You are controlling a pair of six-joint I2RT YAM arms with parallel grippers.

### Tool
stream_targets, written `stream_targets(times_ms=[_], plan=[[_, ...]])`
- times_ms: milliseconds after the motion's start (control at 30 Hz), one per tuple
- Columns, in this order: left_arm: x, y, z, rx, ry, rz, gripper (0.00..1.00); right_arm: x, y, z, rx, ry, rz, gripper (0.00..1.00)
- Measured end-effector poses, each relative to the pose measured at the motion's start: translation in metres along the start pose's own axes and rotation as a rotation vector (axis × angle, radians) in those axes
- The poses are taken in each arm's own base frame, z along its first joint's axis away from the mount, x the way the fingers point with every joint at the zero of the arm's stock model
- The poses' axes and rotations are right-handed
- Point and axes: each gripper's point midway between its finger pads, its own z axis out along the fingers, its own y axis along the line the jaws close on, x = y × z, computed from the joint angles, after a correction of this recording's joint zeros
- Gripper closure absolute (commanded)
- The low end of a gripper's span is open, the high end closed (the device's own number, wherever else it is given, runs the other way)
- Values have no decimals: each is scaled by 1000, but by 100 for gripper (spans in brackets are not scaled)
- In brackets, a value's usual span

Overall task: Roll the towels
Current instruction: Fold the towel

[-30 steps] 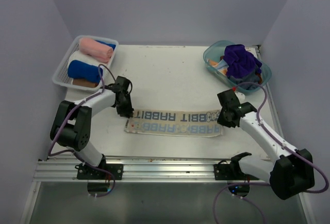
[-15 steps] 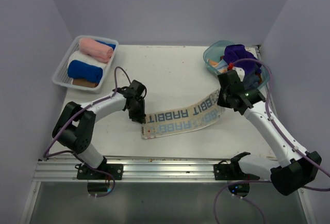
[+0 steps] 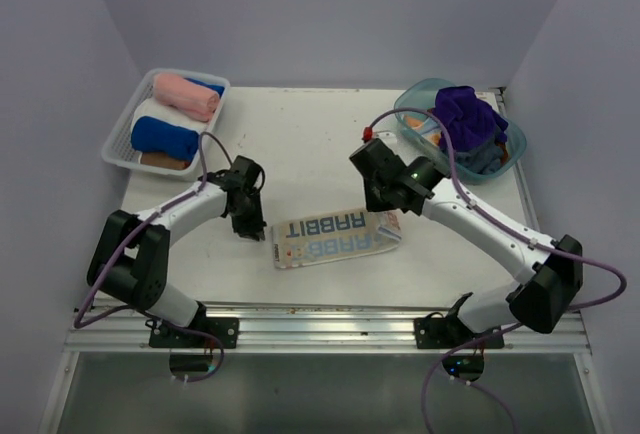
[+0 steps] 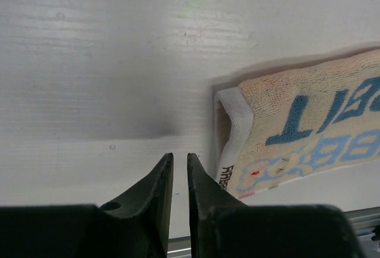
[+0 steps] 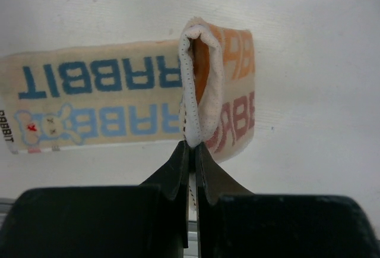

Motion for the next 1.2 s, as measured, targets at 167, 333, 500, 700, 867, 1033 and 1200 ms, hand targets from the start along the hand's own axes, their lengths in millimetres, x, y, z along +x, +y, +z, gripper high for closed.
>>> stream_targets(times_ms=[167, 333, 500, 700, 867, 1033, 1200], plan=[[15, -2, 16, 29, 77, -4, 83, 9, 55, 3, -66, 27, -110, 100], [19, -8, 22, 60, 105, -6, 82, 25, 105, 13, -107, 68, -197, 100], [16, -14, 22, 94, 97, -4, 82, 42, 145, 23, -130, 100, -268, 100], [17, -22, 26, 135, 108, -5, 83, 57, 180, 33, -160, 129, -316, 100], [18, -23, 26, 145, 112, -5, 83, 63, 189, 37, -173, 149, -322, 100], [18, -23, 26, 145, 112, -5, 83, 67, 192, 44, -167, 163, -323, 100], [18, -23, 26, 145, 112, -5, 83, 74, 197, 52, -166, 184, -326, 100]])
